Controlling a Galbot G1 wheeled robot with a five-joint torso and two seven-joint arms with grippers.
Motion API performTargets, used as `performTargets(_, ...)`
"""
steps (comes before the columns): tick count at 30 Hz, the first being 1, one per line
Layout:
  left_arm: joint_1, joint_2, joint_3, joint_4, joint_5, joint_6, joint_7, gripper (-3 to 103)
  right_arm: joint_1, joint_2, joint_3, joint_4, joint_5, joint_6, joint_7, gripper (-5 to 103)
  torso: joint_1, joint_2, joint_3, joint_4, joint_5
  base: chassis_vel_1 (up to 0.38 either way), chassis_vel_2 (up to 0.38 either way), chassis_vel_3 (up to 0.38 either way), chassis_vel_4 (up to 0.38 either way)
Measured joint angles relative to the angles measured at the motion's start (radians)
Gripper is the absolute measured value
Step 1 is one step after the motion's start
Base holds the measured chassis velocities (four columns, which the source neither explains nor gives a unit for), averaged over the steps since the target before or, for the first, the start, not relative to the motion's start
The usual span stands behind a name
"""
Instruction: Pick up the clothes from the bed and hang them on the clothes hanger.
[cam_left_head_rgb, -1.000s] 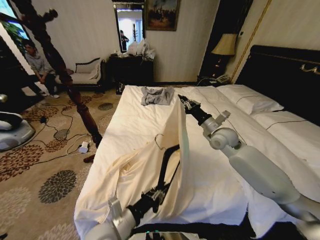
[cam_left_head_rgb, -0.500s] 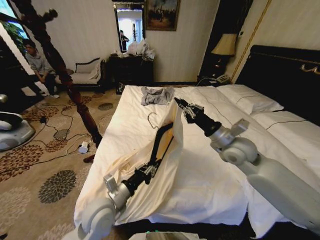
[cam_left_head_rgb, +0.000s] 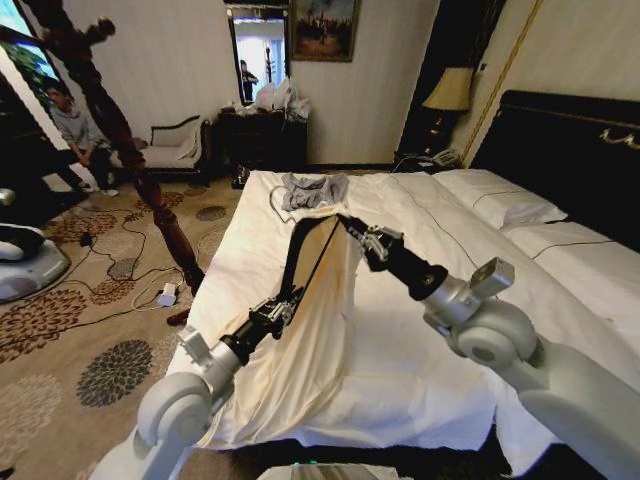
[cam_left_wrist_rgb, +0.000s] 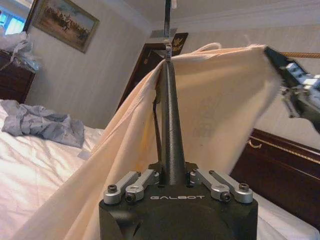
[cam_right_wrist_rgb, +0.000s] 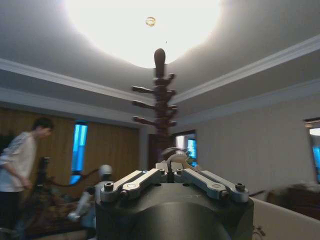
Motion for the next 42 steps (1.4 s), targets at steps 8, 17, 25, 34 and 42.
performTargets(8,-0.035,-0.003,-0.008,-0.003,-0.011,0.003,-0.007,20,-0.028,-0.017,-0.027,0.073,-0.015,-0.001,-0.116,1,0.0,0.0,0.0,0.0,-0.0001,0.0,0.0,0.0,0.0)
performTargets(17,-0.078,0.005,-0.023,-0.009,-0.045,0.018,-0.018,20,-0.088,-0.033,-0.041,0.048,-0.106,0.006,-0.175,1,0.0,0.0,0.0,0.0,0.0001,0.0,0.0,0.0,0.0)
performTargets(25,-0.089,0.01,-0.061,-0.017,-0.086,0.023,-0.023,20,-0.128,-0.021,-0.058,-0.012,-0.162,0.017,-0.207,1,0.0,0.0,0.0,0.0,0.0001,0.0,0.0,0.0,0.0)
performTargets(34,-0.096,0.025,-0.105,-0.032,-0.13,0.027,-0.031,20,-0.179,-0.001,-0.102,-0.054,-0.237,0.027,-0.244,1,0.0,0.0,0.0,-0.0001,0.0001,0.0,0.0,0.0,0.0)
performTargets(42,-0.053,0.025,-0.11,-0.055,-0.119,0.03,-0.023,20,-0.204,-0.005,-0.084,-0.08,-0.267,0.1,-0.337,27,0.0,0.0,0.0,0.0,0.0,0.0,0.0,0.0,0.0)
